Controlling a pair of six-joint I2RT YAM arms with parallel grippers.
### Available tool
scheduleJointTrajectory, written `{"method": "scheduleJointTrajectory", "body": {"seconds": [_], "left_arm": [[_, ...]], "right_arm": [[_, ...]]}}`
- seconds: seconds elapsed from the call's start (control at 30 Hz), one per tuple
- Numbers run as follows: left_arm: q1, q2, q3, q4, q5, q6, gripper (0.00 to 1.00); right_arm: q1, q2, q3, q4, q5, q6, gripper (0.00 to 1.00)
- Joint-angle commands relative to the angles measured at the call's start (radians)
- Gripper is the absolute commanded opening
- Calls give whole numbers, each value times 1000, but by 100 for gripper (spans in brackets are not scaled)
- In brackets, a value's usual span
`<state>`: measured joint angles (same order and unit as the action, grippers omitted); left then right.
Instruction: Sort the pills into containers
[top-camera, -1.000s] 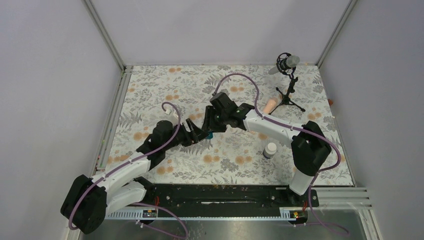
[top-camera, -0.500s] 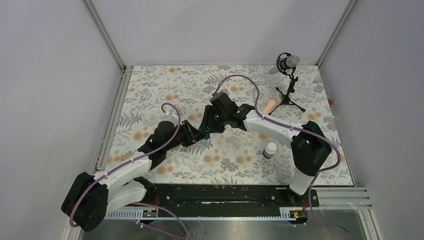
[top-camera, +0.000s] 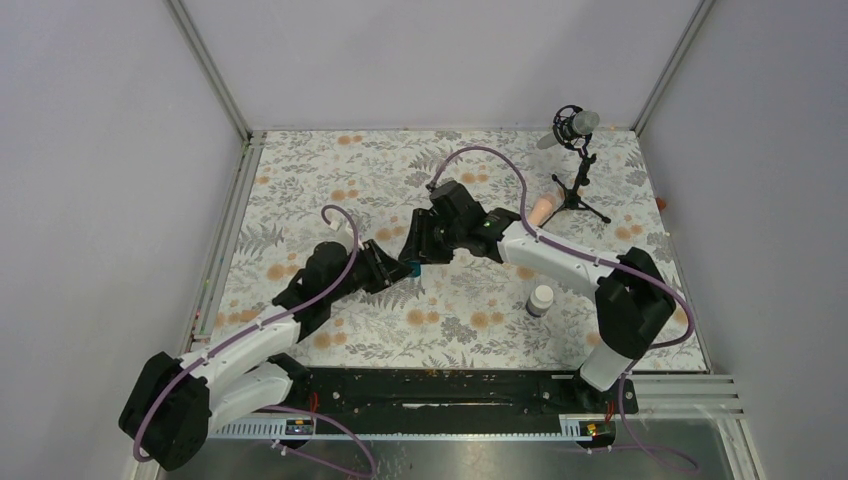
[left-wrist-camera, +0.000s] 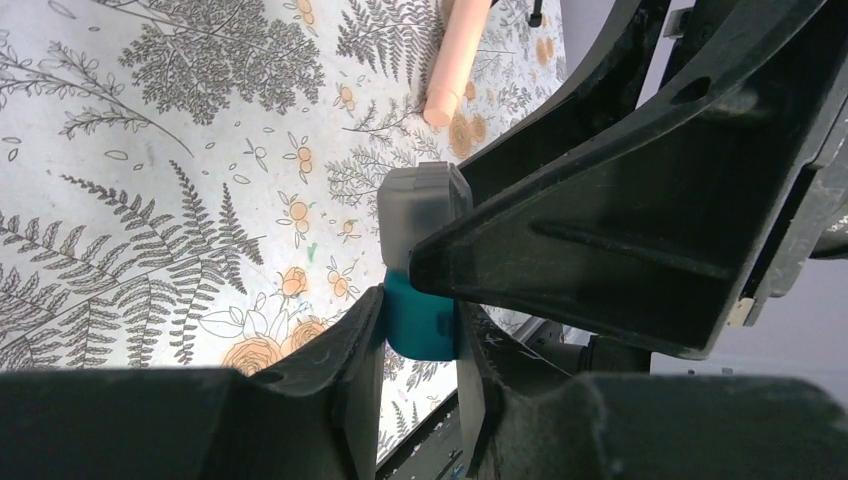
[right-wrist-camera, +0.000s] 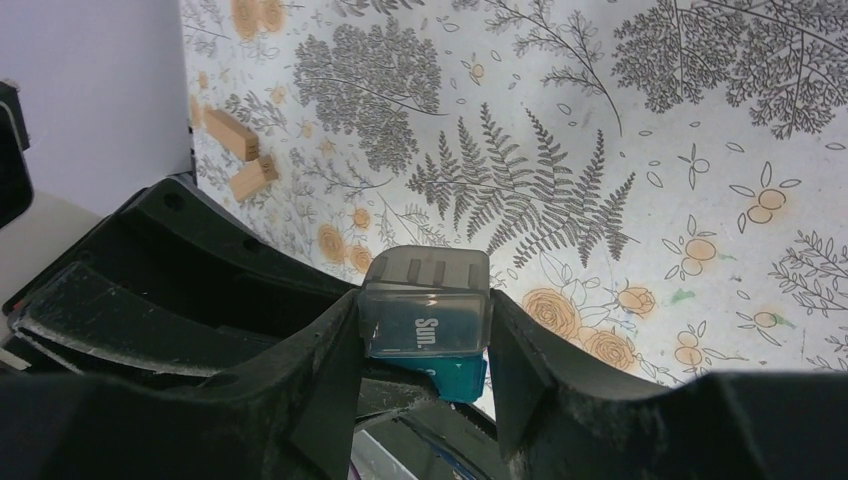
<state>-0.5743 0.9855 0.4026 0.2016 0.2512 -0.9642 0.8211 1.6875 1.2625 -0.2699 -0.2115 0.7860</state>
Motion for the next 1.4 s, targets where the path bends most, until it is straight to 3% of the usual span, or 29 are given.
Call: {"method": "scheduleJointTrajectory", "body": {"seconds": [0.0,0.23,0.43,0.53,0.77,0.97,1.17,1.37], "left_arm": [[6,-12,42,11,-18,45,0],[6,-31,41,31,14,55,0],[6,-57,43,45,21,45,0],[6,-61,48,47,28,47,0],[6,-43,52,60,46,65,0],[6,-18,64,57,56,84,0],[5,-6,79,53,67,100,0],[6,-21,98,44,62,107,0]], "right_arm": [[-4,-80,-11,56,-130,-32,43],[-20,-115,-42,120,-202,-5,47],[-63,-176,-162,242,-212,41,67],[-82,-200,-173,198,-177,16,72],[-84,-198,-118,65,-78,-62,70],[-78,-192,-107,141,-108,-92,89],[-64,-103,-9,62,-56,-126,90],[-64,-54,71,-43,-7,-185,84]]}}
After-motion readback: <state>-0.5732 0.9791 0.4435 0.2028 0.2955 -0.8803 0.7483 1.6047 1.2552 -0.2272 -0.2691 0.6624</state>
